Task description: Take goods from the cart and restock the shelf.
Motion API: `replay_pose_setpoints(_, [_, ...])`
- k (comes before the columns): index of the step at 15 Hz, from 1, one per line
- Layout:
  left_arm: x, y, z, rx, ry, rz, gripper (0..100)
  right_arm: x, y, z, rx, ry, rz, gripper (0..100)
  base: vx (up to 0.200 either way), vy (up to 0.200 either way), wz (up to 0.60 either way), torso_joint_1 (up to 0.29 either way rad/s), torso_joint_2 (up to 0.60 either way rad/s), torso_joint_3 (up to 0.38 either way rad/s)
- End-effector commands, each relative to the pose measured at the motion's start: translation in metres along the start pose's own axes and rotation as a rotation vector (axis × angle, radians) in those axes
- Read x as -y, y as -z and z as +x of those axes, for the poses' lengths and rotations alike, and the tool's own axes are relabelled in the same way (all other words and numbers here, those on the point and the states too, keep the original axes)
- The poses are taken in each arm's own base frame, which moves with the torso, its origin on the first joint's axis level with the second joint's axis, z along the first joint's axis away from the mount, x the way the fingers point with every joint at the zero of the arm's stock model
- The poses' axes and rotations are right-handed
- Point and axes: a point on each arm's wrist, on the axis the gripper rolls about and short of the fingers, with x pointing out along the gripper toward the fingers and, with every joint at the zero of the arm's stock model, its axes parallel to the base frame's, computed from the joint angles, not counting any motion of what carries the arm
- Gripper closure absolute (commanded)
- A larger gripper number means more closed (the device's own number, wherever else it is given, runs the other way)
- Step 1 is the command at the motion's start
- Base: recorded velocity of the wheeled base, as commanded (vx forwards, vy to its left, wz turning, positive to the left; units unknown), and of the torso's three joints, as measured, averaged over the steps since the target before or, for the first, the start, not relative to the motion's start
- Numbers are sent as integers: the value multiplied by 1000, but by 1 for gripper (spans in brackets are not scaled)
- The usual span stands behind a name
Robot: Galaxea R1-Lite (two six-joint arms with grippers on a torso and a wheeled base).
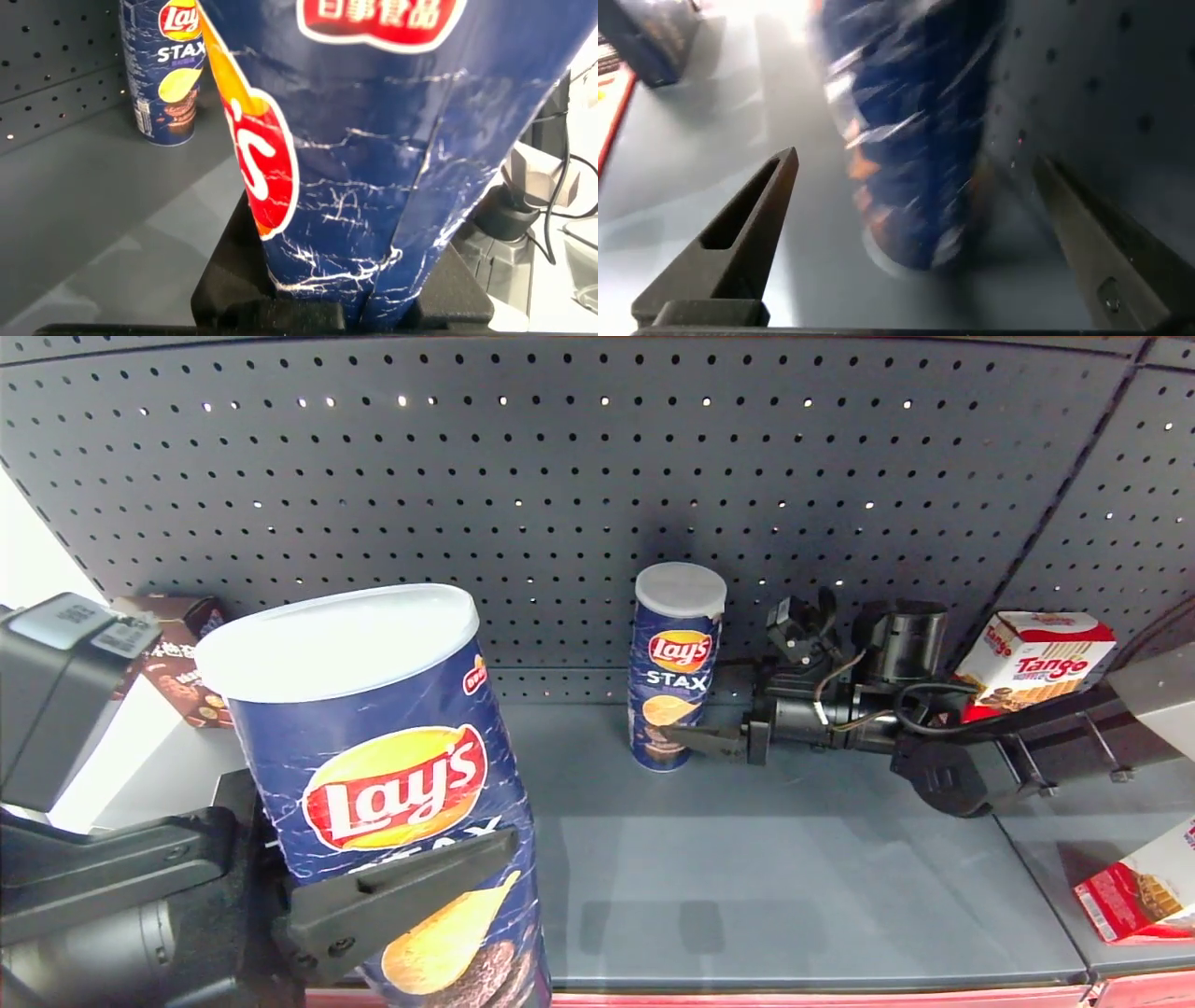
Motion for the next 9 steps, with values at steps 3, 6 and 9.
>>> replay_pose_setpoints(3, [-2,2,0,-6,-11,-4,100,12,13,25,9,-13,-7,0,0,0,0,0,0,0])
replay_pose_setpoints(6, [-3,2,0,-7,-17,-4,100,15,16,29,13,-12,-13,100,0,0,0,0,0,0])
replay_pose_setpoints(9, [-3,3,1,-14,-17,-6,100,14,15,30,16,-13,-14,100,0,0,0,0,0,0])
